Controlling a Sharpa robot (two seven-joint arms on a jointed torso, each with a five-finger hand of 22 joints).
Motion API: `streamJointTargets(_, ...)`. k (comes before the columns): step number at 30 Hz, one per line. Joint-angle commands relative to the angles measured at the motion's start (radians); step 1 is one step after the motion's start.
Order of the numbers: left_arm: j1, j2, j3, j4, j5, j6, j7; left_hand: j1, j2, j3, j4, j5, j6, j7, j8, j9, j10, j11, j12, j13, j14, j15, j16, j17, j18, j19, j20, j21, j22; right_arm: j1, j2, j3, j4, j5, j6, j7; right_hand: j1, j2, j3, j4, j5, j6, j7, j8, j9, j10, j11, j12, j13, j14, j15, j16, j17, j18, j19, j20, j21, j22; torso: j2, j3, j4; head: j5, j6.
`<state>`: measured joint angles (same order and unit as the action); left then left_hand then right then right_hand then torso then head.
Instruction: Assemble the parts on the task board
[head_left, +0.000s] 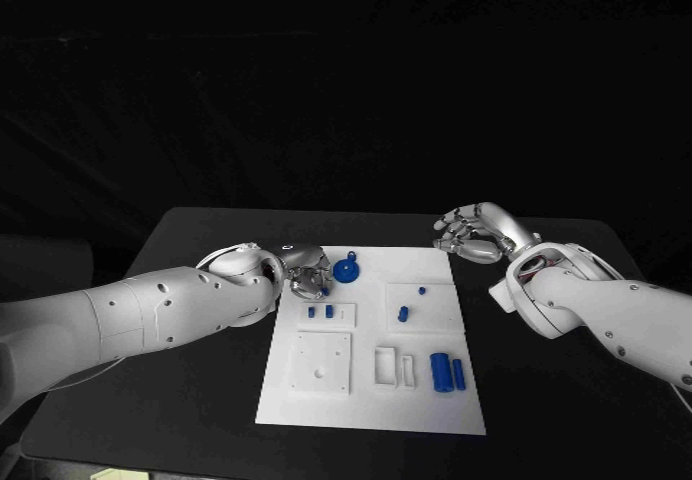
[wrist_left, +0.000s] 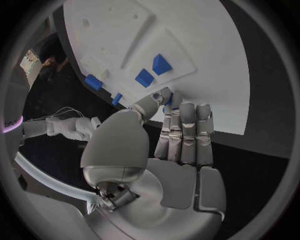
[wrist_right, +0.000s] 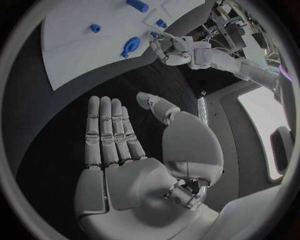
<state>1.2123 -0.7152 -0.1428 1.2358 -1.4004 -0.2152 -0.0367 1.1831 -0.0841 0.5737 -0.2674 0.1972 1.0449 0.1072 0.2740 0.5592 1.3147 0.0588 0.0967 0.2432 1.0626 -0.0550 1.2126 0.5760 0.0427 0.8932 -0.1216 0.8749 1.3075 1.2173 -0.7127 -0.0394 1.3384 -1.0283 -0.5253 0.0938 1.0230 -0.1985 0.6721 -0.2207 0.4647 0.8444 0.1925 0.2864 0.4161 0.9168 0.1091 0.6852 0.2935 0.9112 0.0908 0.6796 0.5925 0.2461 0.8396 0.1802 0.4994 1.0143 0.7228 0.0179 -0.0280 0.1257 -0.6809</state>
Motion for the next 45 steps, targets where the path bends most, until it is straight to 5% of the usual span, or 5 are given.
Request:
streamJointTargets(1, -0.006, 0.001, -0.006, 0.001, 0.011, 0.045, -0.017, -0.005, -0.008, -0.003, 0.002, -0.004, -0.008, -0.001, -0.002, 0.0, -0.007, -0.001, -0.005, 0.0, -0.008, 0.003, 0.005, -0.002, 0.019, -0.008, -0.03, 0.002, 0.02, 0.0, 0.0, 0.0, 0.002, -0.008, 0.008, 0.009, -0.004, 0.004, -0.002, 0.0, 0.005, 0.002, 0.001, 0.003, -0.002, -0.007, -0.001, 0.006, -0.001, -0.007, 0.003, 0.006, -0.001, 0.016, -0.006, -0.001, -0.006, 0.002, 0.0, -0.0004, 0.0, 0.0, -0.001)
streamJointTargets(22, -0.006, -0.003, -0.006, 0.001, 0.023, 0.001, -0.021, 0.01, -0.04, -0.002, 0.003, -0.016, -0.068, 0.019, -0.031, -0.015, -0.009, 0.002, -0.011, 0.0, -0.014, 0.006, 0.013, -0.005, 0.023, -0.011, -0.025, 0.006, 0.019, 0.0, 0.0, 0.0, 0.002, -0.008, 0.008, 0.009, -0.003, 0.004, -0.002, 0.0, 0.005, 0.002, 0.001, 0.004, -0.002, -0.007, -0.001, 0.007, -0.002, -0.008, 0.003, 0.007, -0.002, 0.016, -0.006, -0.001, -0.006, 0.002, 0.0, -0.0013, -0.0002, -0.002, 0.0)
streamJointTargets(45, -0.006, -0.008, -0.006, 0.011, 0.024, -0.033, -0.015, 0.024, -0.047, 0.0, 0.0, -0.015, -0.081, 0.02, -0.033, -0.017, 0.009, -0.006, -0.002, 0.006, -0.009, -0.001, 0.019, -0.006, 0.024, -0.006, -0.028, 0.009, 0.018, 0.0, -0.001, 0.0, 0.001, -0.008, 0.007, 0.01, -0.003, 0.004, -0.002, 0.0, 0.005, 0.001, 0.001, 0.004, -0.003, -0.007, -0.001, 0.008, -0.004, -0.008, 0.003, 0.007, -0.003, 0.016, -0.006, -0.001, -0.007, 0.003, 0.0, -0.0008, -0.0004, -0.002, 0.001)
